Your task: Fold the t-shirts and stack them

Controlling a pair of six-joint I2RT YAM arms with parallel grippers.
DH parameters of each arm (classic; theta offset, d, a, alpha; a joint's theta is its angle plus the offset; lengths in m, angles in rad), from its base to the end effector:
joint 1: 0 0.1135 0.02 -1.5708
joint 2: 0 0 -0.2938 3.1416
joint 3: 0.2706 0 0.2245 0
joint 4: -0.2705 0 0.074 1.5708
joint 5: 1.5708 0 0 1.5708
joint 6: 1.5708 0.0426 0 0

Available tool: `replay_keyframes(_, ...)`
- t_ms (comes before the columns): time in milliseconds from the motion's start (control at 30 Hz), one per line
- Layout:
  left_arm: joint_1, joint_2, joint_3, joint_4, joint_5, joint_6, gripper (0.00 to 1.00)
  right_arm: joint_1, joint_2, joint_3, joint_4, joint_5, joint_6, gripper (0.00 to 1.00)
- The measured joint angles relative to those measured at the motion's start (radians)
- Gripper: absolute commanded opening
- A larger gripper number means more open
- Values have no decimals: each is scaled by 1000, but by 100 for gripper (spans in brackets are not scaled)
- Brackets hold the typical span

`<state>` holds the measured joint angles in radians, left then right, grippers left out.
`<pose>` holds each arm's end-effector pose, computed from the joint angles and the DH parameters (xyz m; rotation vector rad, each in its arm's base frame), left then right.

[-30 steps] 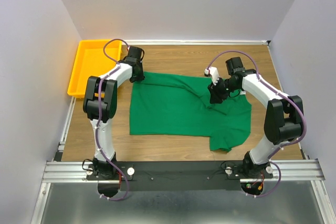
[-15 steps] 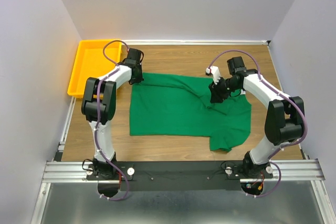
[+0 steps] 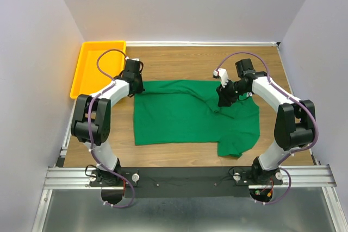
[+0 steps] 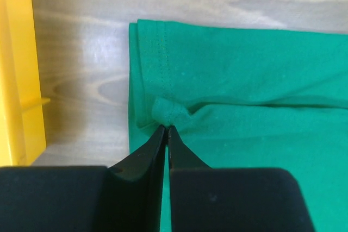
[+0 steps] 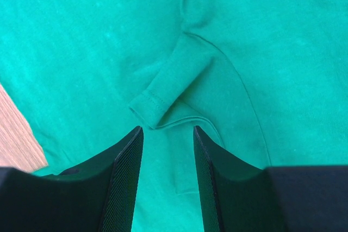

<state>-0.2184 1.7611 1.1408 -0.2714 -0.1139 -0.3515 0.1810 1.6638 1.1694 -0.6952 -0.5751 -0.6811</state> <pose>0.3521 -0.0732 0.2346 -0.2128 2.4483 -0.1096 0.2978 0.0781 0.2543 -1.2072 2.2739 0.6138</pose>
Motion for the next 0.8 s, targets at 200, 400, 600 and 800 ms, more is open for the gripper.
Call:
replay_keyframes(200, 0, -35, -55, 21, 1, -1, 19, 0, 0, 0, 0, 0, 0, 50)
replay_keyframes(400, 0, -106, -122, 42, 1, 0, 36, -6, 2, 0, 2, 0, 0, 50)
replay_keyframes(600, 0, -222, -205, 58, 0, 0, 50, -12, 10, 0, 4, 0, 0, 50)
replay_keyframes(800, 25, -220, -144, 92, 35, 17, 51, -13, 26, 0, 6, -7, 8, 50)
